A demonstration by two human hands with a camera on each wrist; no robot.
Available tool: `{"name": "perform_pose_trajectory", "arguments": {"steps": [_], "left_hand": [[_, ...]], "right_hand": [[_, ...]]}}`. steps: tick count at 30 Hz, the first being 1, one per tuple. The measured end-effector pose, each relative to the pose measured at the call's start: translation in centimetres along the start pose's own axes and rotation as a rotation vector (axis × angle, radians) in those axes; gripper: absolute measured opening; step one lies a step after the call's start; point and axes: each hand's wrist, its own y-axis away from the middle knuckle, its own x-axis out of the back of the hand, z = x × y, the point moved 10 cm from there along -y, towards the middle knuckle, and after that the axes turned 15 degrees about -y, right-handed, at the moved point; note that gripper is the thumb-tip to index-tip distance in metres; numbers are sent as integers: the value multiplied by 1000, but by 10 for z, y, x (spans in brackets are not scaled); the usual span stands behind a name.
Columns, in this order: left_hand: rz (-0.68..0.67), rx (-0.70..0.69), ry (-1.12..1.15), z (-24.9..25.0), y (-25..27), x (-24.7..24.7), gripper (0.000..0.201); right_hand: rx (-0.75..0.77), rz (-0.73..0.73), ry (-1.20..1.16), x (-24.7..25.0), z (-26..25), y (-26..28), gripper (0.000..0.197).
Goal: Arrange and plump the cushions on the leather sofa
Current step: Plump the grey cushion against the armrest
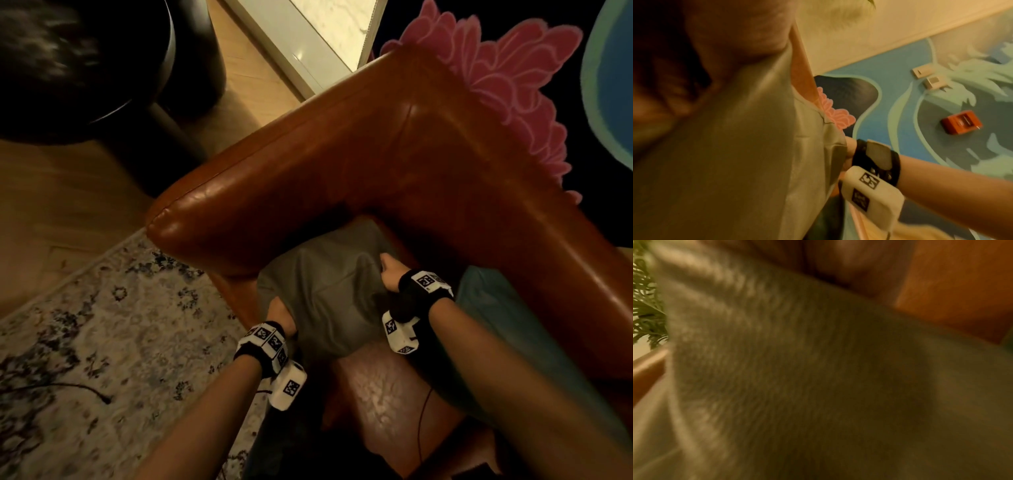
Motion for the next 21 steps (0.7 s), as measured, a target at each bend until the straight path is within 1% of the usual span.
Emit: {"name": "perform_pose_trajectory", "arguments": {"steps": [2,4,6,7,8,9,11,12,14,15,16,18,19,20,21], "left_hand": [[134,122,221,-14,7,26,30],[271,233,420,-38,25,63,15],[437,345,635,-72,53,104,28],[507,376,735,-86,67,120,32],[549,383,782,-95,78,129,33],[563,366,789,-96,86,134,33],[574,360,802,-99,91,130,34],[547,369,845,-101,90,124,32],[445,380,949,-105,83,110,29],[396,383,942,-106,79,104,28],[364,375,836,-104,74,102,27],[363,315,501,-85,62,109,33],[392,282,336,-71,58,114,36],[428,260,224,-58,54,119,36],[467,253,169,-48,51,123,35]], "right_hand": [[113,84,-50,18,-14,1,45],[202,305,-137,73,-26,9,34],[219,570,-267,140,-25,30,27],[211,655,-344,165,-23,42,24],[202,700,-402,180,-20,50,22],[209,727,-442,187,-18,52,22],[203,710,-482,182,-21,48,28],[173,670,-468,175,-20,43,30],[108,562,-364,162,-16,33,29],[90,524,-292,157,-15,31,27],[95,499,-222,152,-16,30,26],[156,464,-116,141,-23,28,24],[191,453,-77,137,-30,29,21],[214,442,-45,133,-36,30,17],[233,424,-18,130,-42,32,14]]}}
